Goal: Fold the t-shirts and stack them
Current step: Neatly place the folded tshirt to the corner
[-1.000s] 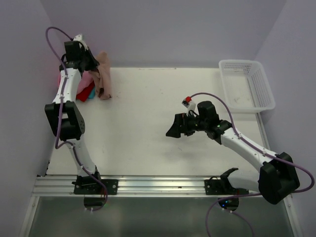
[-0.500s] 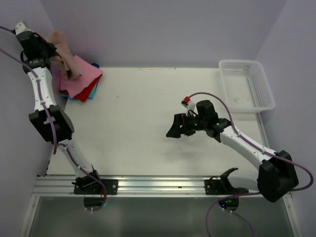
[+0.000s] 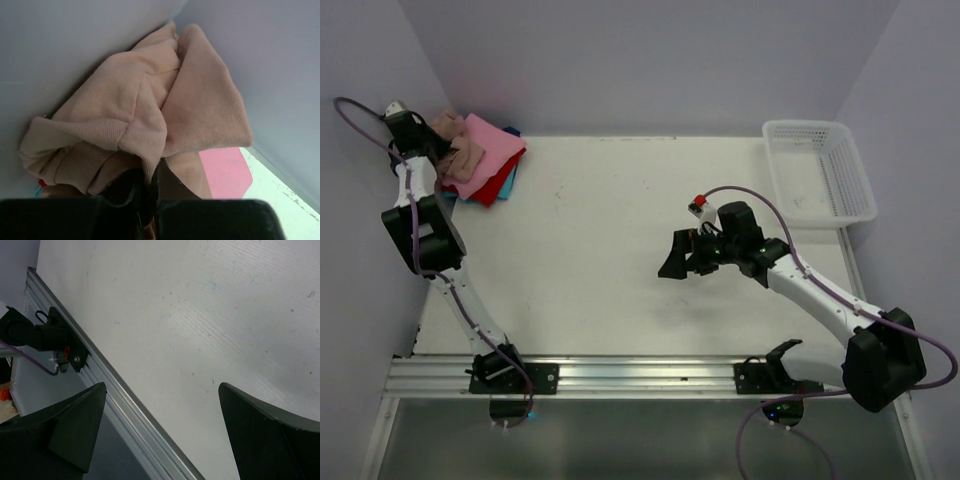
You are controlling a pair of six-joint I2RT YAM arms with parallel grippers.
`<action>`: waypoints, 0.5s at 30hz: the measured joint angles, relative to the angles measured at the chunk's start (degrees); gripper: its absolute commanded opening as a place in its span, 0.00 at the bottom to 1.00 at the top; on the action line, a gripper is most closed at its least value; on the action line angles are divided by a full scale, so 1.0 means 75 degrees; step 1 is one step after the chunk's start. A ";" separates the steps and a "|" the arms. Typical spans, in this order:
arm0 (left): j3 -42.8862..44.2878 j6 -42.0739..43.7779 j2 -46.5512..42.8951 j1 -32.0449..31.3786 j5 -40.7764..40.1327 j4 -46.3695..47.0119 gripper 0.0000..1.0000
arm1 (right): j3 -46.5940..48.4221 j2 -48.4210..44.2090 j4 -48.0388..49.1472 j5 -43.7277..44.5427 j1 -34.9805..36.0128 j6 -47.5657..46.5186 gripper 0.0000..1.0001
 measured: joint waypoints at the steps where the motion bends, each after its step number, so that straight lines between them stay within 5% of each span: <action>1: -0.0058 0.0000 0.0009 0.0006 0.0052 0.0050 0.00 | -0.0006 -0.0029 0.0003 0.0003 0.0000 0.0006 0.99; 9: -0.0557 -0.0560 -0.0405 -0.0003 0.1204 0.0402 0.00 | -0.0047 -0.0105 0.0047 0.0000 0.0000 0.0064 0.99; 15: -0.1513 -0.1265 -0.1617 -0.0839 0.2157 0.0262 0.00 | -0.0221 -0.0096 0.0356 -0.0006 0.0000 0.0219 0.99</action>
